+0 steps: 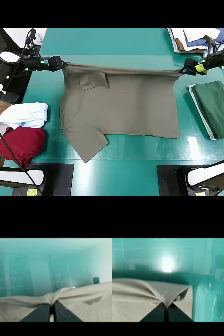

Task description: Fold the shirts.

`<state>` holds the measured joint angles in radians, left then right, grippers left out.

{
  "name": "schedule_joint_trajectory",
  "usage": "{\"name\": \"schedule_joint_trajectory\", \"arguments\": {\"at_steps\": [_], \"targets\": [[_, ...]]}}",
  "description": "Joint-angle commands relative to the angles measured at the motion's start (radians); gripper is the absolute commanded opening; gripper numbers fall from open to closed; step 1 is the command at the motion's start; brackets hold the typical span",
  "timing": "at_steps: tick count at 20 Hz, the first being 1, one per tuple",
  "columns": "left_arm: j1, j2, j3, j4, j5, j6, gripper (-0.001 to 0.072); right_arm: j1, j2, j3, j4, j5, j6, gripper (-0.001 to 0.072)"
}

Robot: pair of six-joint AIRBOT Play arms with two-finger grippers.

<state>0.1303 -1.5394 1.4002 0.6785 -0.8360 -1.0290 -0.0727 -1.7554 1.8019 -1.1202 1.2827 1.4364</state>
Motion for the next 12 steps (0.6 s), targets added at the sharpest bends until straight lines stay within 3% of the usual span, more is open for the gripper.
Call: {"name": "schedule_joint_trajectory", "arguments": {"at_steps": [1, 5, 12], "targets": [[0.0, -0.019, 0.027, 0.013, -0.04, 0.045, 0.0031, 0.001, -0.03, 0.051, 0.0, 0.03, 0.006, 0.0016], [-0.012, -0.019, 0.005, 0.239, -0.234, -0.013, 0.003, 0.016, 0.011, -0.067, -0.039, 0.085, 0.003, 0.0015], [-0.012, -0.019, -0.115, 0.315, -0.238, -0.021, 0.0031, 0.055, 0.153, -0.403, -0.077, -0.088, 0.004, 0.0016]]}}
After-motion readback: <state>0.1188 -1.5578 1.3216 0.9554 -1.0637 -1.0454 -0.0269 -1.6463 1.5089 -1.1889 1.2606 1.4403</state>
